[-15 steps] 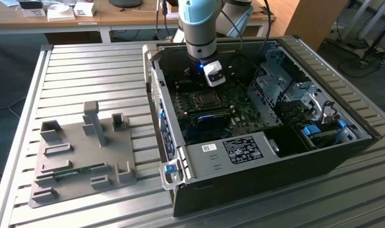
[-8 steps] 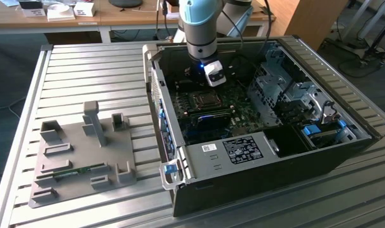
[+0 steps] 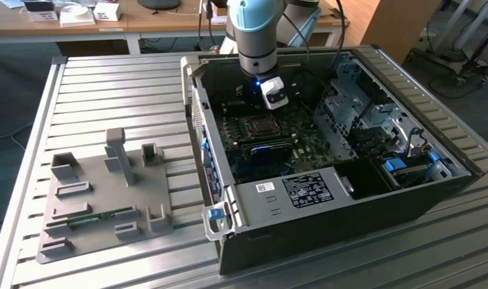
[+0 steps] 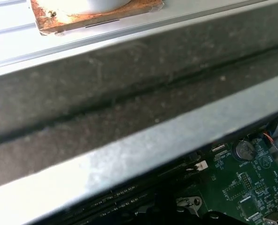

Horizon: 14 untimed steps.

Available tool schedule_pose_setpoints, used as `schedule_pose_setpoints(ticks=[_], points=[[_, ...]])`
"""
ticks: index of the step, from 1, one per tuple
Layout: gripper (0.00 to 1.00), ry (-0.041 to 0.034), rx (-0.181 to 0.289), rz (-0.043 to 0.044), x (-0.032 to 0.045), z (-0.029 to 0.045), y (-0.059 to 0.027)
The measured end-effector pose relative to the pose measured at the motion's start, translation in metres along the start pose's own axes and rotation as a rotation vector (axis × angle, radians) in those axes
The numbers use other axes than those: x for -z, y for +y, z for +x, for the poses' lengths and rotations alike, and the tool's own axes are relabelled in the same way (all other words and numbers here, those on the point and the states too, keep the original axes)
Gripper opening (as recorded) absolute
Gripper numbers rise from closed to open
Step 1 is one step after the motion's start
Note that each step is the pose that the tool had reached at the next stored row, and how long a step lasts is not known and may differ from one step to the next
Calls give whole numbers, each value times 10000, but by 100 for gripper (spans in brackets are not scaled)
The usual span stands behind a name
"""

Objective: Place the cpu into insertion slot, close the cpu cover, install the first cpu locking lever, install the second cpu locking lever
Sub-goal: 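Install the first cpu locking lever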

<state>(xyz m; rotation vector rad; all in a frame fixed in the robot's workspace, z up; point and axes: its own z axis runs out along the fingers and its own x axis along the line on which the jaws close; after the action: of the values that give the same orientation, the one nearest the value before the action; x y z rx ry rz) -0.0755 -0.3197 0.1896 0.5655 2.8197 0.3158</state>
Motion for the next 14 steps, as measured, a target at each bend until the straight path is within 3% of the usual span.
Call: schedule_pose_setpoints(ticks=[14], points=[[11, -2, 3, 6, -2, 6, 14]])
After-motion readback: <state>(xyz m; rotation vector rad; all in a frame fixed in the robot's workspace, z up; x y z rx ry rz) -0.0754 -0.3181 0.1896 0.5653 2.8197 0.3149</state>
